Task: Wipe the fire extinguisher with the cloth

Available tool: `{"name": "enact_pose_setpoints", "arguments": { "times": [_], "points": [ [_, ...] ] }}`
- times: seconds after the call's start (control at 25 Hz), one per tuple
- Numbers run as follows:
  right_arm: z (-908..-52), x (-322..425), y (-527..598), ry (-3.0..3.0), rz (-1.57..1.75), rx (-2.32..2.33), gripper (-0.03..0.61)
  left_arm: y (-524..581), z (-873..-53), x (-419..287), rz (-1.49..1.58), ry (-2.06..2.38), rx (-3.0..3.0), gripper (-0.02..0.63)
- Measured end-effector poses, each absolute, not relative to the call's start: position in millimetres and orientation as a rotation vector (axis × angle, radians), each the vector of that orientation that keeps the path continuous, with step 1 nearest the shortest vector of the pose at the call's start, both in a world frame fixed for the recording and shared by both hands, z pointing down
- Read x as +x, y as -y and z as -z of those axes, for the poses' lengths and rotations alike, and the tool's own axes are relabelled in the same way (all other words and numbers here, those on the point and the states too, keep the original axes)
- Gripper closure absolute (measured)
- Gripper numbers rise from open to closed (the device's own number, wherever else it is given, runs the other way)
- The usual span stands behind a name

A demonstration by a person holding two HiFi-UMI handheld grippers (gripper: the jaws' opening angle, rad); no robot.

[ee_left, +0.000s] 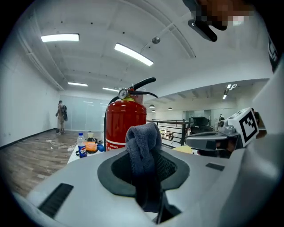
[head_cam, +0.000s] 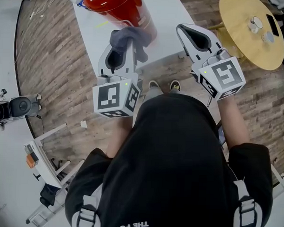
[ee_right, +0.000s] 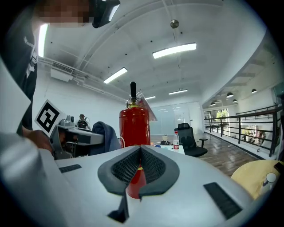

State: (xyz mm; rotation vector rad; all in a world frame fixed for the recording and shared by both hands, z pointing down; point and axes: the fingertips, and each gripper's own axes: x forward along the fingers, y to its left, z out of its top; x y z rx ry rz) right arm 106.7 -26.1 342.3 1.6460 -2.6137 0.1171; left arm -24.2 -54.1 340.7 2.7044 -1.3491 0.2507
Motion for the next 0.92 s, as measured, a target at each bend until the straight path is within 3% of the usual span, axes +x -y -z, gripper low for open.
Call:
{"name": "enact_pose_setpoints", "arguments": {
  "times": [0.92],
  "points": [
    [-341,108,29,2.644,-0.131,1.606,0.560,46,-343,9,-0.248,1.237,2.735,0.520]
  ]
}}
